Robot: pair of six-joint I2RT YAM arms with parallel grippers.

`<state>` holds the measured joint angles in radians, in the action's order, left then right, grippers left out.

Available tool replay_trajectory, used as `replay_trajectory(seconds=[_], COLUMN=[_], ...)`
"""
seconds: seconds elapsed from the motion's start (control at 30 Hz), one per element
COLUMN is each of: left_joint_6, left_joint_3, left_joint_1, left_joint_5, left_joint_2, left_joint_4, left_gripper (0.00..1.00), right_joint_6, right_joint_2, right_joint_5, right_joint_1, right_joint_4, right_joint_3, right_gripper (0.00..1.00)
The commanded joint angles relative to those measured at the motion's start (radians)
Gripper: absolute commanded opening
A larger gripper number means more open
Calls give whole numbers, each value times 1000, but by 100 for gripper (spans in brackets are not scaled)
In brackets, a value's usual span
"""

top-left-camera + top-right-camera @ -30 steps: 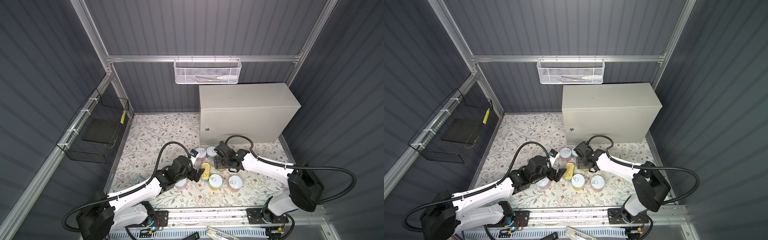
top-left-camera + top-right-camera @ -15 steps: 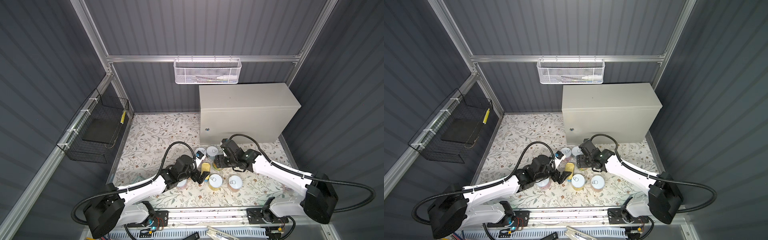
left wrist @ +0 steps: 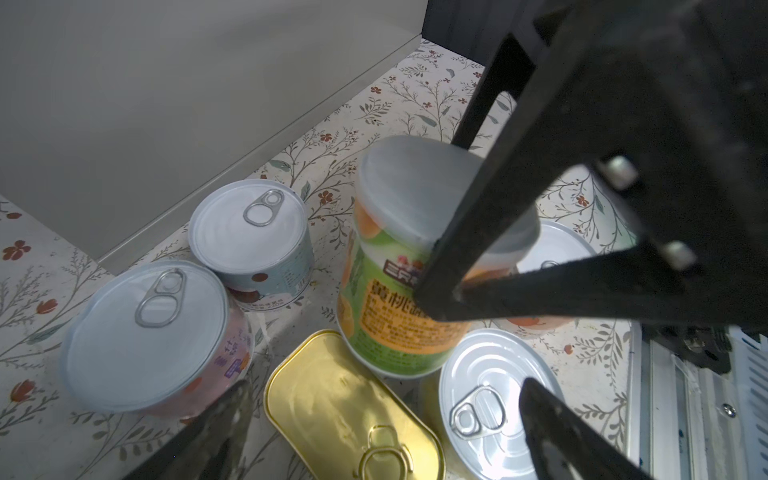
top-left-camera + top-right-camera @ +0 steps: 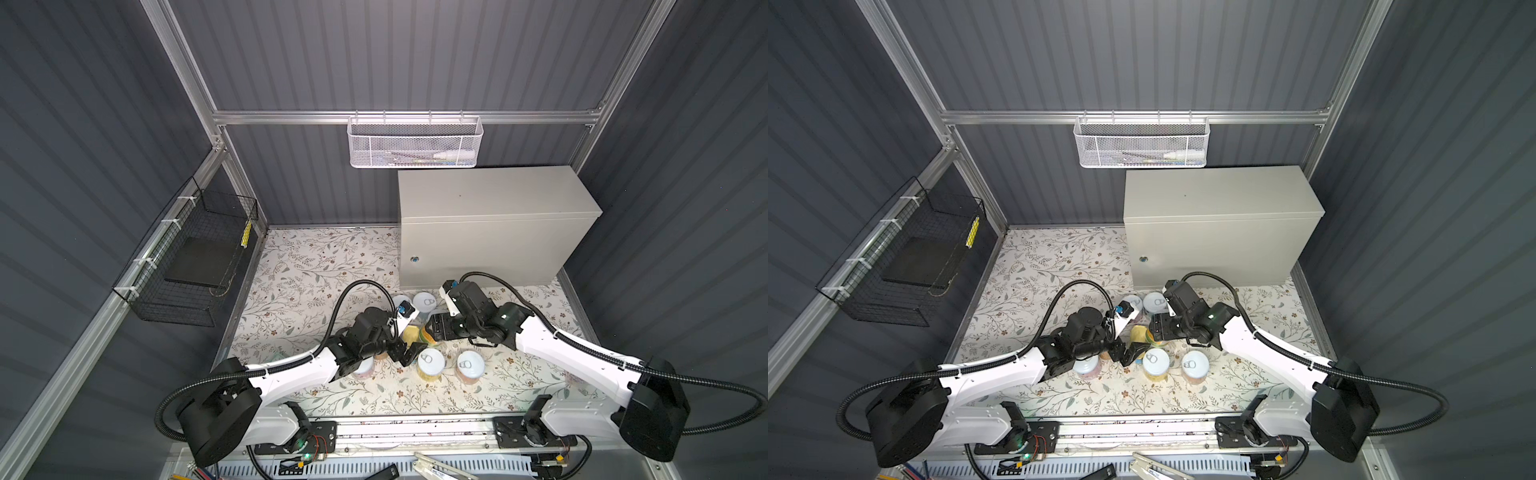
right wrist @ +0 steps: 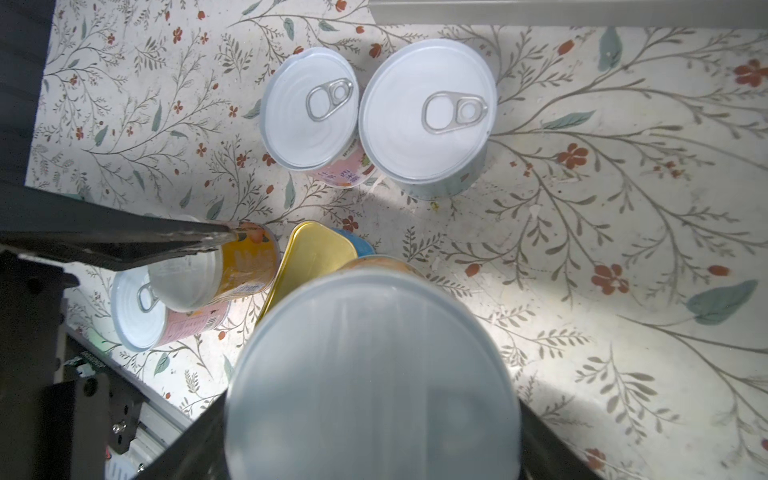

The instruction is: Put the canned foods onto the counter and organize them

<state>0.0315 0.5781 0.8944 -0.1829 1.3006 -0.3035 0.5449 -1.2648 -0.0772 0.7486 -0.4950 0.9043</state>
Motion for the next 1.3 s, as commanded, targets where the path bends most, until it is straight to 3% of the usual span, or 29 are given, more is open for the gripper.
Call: replay_trajectory(seconds=[0.0, 0.63, 0.73, 1.03, 1.27], left_joint_6=[-33, -2, 6, 30, 80], left_joint_3=[47, 113, 103, 69, 66], left_joint_1=[3, 3, 2, 3, 3], left_joint_5=[-49, -128, -129, -130, -83], left_joint_2=[15, 166, 169, 127, 97], left_joint_4=[-43, -181, -219, -299, -324], left_gripper=[100, 99, 96, 65, 63], right_joint_6=[1, 47, 54, 81, 92], right_joint_2=[35, 139, 139, 186, 199], right_joint_5=[-75, -243, -291, -305, -306], right_joint_1=[-3, -13, -24, -41, -43], right_joint_4=[74, 162, 165, 191, 207], right_joint_3=[14, -55, -63, -99, -110], right_gripper=[59, 61, 60, 62, 68])
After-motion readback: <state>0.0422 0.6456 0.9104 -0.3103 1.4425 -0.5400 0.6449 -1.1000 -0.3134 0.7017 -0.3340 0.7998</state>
